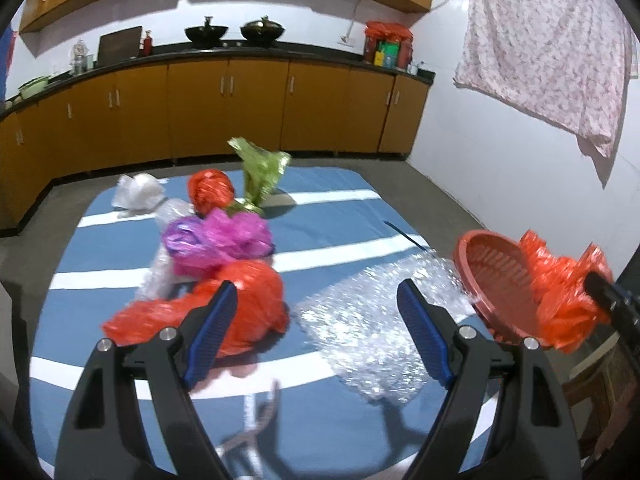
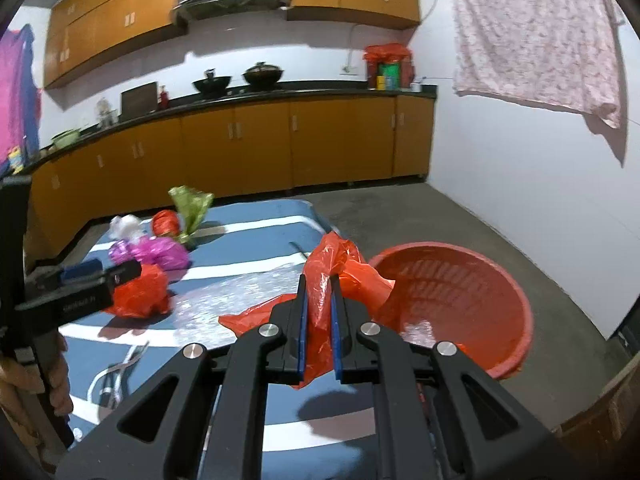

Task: Collect trash
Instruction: 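Grasp bubble wrap with left tool while right tool carries red bag to basket, then carry bubble wrap to basket with left tool while right tool holds red bag above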

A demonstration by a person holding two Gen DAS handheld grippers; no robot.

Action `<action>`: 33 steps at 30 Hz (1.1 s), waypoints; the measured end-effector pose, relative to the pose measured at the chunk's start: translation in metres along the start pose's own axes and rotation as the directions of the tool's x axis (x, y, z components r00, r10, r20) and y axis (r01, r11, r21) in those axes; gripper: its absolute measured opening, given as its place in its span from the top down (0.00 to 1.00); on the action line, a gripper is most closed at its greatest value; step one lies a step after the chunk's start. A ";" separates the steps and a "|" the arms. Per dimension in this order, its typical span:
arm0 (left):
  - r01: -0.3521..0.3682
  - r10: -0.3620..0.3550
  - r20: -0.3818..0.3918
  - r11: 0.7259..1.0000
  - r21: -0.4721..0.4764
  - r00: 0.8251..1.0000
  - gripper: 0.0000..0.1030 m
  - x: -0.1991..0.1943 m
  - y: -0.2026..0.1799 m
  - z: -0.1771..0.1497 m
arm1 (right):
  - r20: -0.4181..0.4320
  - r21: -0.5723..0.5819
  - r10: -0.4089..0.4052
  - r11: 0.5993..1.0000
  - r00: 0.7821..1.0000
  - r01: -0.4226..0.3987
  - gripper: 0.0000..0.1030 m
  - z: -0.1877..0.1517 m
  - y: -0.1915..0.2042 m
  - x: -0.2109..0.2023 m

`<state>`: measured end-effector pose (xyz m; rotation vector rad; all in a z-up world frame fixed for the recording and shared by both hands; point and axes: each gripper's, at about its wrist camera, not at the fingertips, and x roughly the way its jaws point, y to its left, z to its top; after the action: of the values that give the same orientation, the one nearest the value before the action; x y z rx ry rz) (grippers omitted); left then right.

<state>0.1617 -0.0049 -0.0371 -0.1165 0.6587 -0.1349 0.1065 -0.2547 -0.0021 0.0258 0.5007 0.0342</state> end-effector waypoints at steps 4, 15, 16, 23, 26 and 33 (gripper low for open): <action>0.017 -0.016 -0.031 0.999 0.050 0.999 0.22 0.017 -0.024 -0.005 | 0.001 0.040 -0.045 0.998 0.999 0.045 0.91 -0.001 -0.023 0.005; 0.017 0.013 -0.121 0.970 0.241 0.993 0.33 0.067 -0.097 -0.033 | -0.053 0.147 -0.118 0.981 0.992 0.124 0.91 -0.014 -0.077 0.018; 0.008 0.025 -0.128 0.968 0.250 0.991 0.33 0.070 -0.100 -0.035 | -0.055 0.151 -0.119 0.980 0.991 0.126 0.91 -0.015 -0.079 0.019; -0.019 0.076 -0.199 0.961 0.275 0.977 0.48 0.097 -0.104 -0.045 | -0.073 0.183 -0.120 0.974 0.990 0.131 0.91 -0.022 -0.091 0.024; 0.018 0.040 -0.247 0.974 0.228 0.968 0.76 0.105 -0.096 -0.044 | -0.074 0.190 -0.119 0.973 0.990 0.131 0.91 -0.023 -0.093 0.024; 0.054 -0.017 -0.207 0.983 0.177 0.978 0.92 0.092 -0.088 -0.030 | -0.062 0.208 -0.115 0.970 0.991 0.126 0.91 -0.021 -0.098 0.023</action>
<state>0.2075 -0.1083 -0.1029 0.0627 0.8469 -0.2433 0.1188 -0.3514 -0.0346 0.2039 0.5531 -0.1382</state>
